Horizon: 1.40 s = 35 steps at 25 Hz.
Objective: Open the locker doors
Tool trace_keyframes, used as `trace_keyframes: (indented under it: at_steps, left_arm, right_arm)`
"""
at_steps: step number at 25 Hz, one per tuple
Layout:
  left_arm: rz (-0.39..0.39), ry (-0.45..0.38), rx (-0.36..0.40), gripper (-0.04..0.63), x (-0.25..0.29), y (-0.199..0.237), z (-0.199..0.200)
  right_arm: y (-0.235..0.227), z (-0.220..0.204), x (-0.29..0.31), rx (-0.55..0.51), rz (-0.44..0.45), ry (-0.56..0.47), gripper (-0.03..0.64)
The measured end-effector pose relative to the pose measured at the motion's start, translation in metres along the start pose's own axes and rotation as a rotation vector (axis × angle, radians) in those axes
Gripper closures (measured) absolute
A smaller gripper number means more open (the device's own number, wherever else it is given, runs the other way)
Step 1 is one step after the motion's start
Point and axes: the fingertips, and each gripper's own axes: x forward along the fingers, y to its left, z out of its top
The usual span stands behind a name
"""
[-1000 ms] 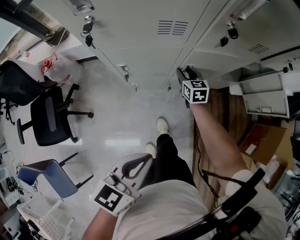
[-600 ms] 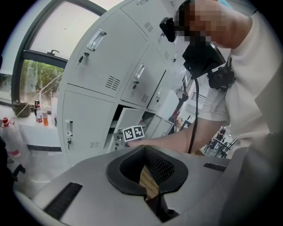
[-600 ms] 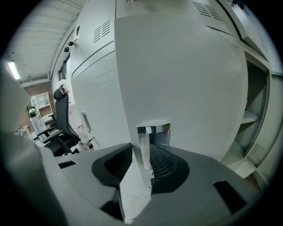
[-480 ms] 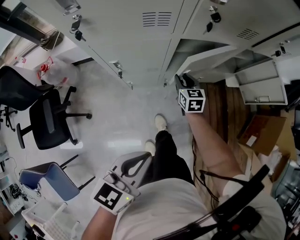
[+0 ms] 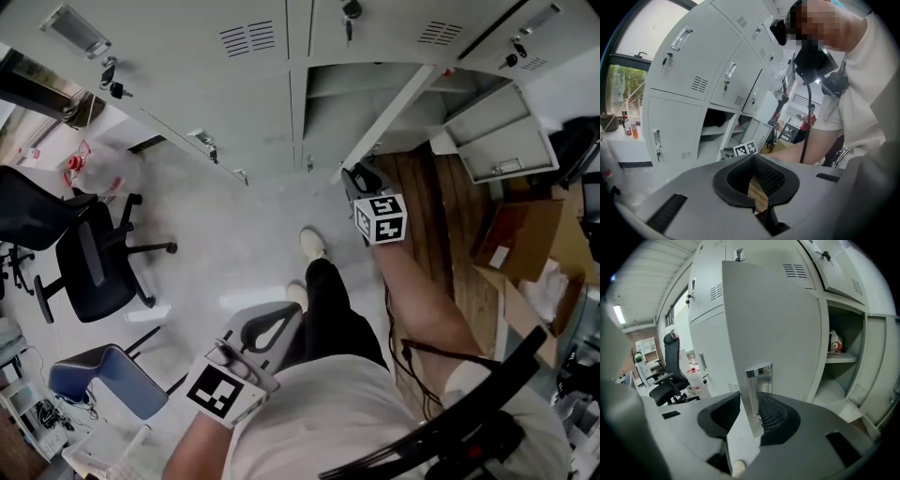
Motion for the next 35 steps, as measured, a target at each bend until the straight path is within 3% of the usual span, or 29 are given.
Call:
trace_keyframes:
  at_steps: [11,18,35]
  left_arm:
    - [-0.121,0.032,0.061,0.584,0.023,-0.031,0.001]
    - [-0.169,0.055,0.093,0.584,0.031,-0.041,0.002]
    - [-0.195,0.076,0.102,0.584,0.044,-0.041,0.004]
  right_arm:
    - [-0.039,-0.038,-0.066,0.033,-0.073,0.033,0.532]
    - [-0.078,-0.055,-0.098,-0.034,-0.105,0.075,0.534]
    - [-0.164,-0.071,-0.138,-0.080,-0.152,0.124,0.555]
